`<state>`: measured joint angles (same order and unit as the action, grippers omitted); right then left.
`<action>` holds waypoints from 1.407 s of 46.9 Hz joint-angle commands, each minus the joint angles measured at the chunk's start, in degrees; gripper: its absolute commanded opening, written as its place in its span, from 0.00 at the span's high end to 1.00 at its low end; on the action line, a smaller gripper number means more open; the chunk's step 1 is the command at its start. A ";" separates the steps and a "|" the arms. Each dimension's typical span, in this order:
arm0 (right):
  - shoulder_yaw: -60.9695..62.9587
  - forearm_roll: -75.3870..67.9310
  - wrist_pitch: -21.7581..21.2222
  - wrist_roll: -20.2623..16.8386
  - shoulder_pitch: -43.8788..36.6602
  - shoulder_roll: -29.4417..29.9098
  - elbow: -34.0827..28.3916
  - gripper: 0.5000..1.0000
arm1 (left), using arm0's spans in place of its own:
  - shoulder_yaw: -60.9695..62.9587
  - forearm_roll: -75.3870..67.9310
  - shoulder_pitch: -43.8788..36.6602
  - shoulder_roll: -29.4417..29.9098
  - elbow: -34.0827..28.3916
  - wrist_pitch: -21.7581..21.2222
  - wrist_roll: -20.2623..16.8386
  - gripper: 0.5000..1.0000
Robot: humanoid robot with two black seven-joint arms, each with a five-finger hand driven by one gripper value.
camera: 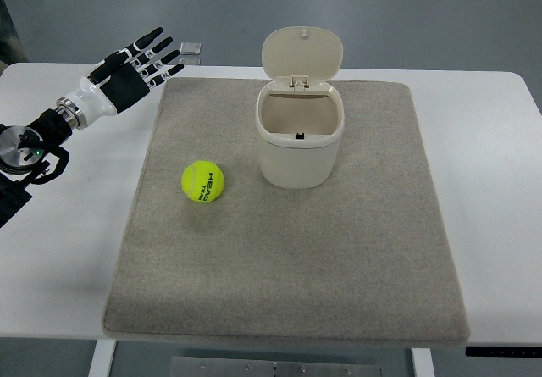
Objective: Put tennis ball into box with left hand
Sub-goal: 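Move the left hand forward toward the yellow tennis ball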
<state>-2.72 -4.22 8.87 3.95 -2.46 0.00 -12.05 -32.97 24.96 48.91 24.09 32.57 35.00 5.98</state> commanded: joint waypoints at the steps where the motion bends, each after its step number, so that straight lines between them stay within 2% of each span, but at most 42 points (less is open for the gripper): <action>1: 0.00 0.00 0.01 0.00 0.00 0.00 0.01 0.19 | 0.01 -0.08 -0.05 -0.01 -0.05 0.00 0.00 0.02; 13: 0.00 0.00 0.01 0.00 0.00 0.00 0.01 0.20 | 0.01 -0.35 0.04 -0.01 -0.32 0.00 0.00 0.02; 21: 0.00 0.00 0.01 0.00 0.00 0.00 0.01 0.20 | -0.08 -0.35 0.22 -0.10 0.04 -2.48 0.00 0.02; 30: 0.00 0.00 0.01 0.00 0.00 0.00 0.01 0.19 | -1.04 -0.26 0.22 -0.01 -0.14 -2.22 -0.62 0.01; 38: 0.00 0.00 0.01 0.00 0.00 0.00 0.01 0.19 | -0.16 -0.78 0.13 0.25 -0.40 0.00 -0.62 0.01; 49: 0.00 0.00 0.01 0.00 0.00 0.00 0.01 0.20 | -1.04 -16.06 0.31 1.83 -0.49 0.00 -0.97 0.02; 58: 0.00 0.00 0.01 0.00 0.00 0.00 0.01 0.19 | -1.04 -26.79 0.57 3.32 0.30 0.00 -5.97 0.02; 66: 0.00 0.00 0.01 0.00 0.00 0.00 0.01 0.19 | -1.04 -40.14 0.75 7.89 5.04 0.00 -12.29 0.02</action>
<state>-2.72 -4.22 8.87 3.93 -2.46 0.00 -12.05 -34.02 -9.58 49.57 29.80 35.56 35.02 -3.44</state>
